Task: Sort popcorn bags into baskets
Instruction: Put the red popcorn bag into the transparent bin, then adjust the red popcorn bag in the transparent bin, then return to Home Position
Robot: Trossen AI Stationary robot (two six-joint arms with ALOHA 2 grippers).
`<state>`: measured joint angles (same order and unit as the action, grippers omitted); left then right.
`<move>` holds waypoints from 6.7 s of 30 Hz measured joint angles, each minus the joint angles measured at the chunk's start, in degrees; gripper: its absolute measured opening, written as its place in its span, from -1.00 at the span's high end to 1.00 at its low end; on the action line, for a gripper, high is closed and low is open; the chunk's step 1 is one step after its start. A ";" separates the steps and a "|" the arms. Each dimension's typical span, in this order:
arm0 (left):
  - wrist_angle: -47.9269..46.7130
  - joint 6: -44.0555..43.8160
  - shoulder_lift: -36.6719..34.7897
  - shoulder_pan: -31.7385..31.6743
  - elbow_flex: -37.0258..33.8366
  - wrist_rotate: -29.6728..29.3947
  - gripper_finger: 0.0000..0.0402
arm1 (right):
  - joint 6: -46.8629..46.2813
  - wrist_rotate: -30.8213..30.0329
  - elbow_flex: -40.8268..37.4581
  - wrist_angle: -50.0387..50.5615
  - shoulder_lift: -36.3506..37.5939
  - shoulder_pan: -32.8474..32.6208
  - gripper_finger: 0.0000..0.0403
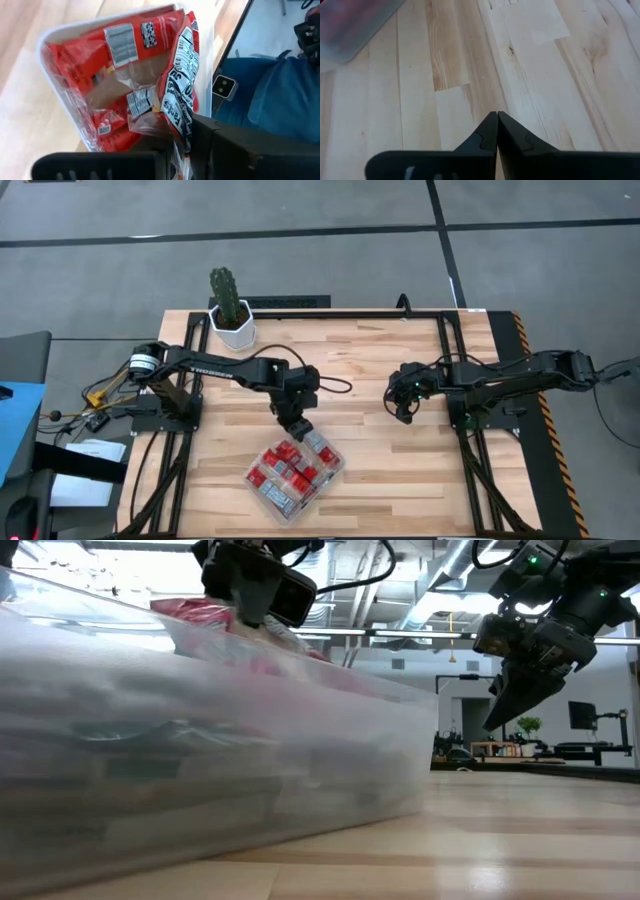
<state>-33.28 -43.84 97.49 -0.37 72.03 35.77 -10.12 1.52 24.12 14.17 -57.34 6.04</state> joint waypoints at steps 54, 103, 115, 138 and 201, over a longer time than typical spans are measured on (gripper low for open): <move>-17.21 -6.71 -7.98 5.11 0.68 -20.59 -0.13 | 0.07 -0.04 0.00 0.13 0.00 -0.01 0.87; 1.23 -23.94 -8.31 14.03 -11.28 -31.71 0.97 | -0.50 0.19 0.20 -1.19 0.02 -0.02 0.83; 7.06 1.01 -16.69 3.53 1.46 -27.59 0.97 | 18.53 -2.55 18.19 8.21 7.33 -0.02 0.88; 47.86 14.76 -60.02 -7.17 -39.71 -13.28 0.97 | 0.49 -8.55 24.42 25.44 53.68 1.15 0.79; 33.44 23.17 -97.43 -5.22 -68.64 -30.14 0.97 | -11.90 -2.95 -23.74 -16.18 56.98 -0.66 0.77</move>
<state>0.16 -20.67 0.07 -5.58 3.39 5.63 -22.02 -1.43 0.38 -2.00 -0.36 5.39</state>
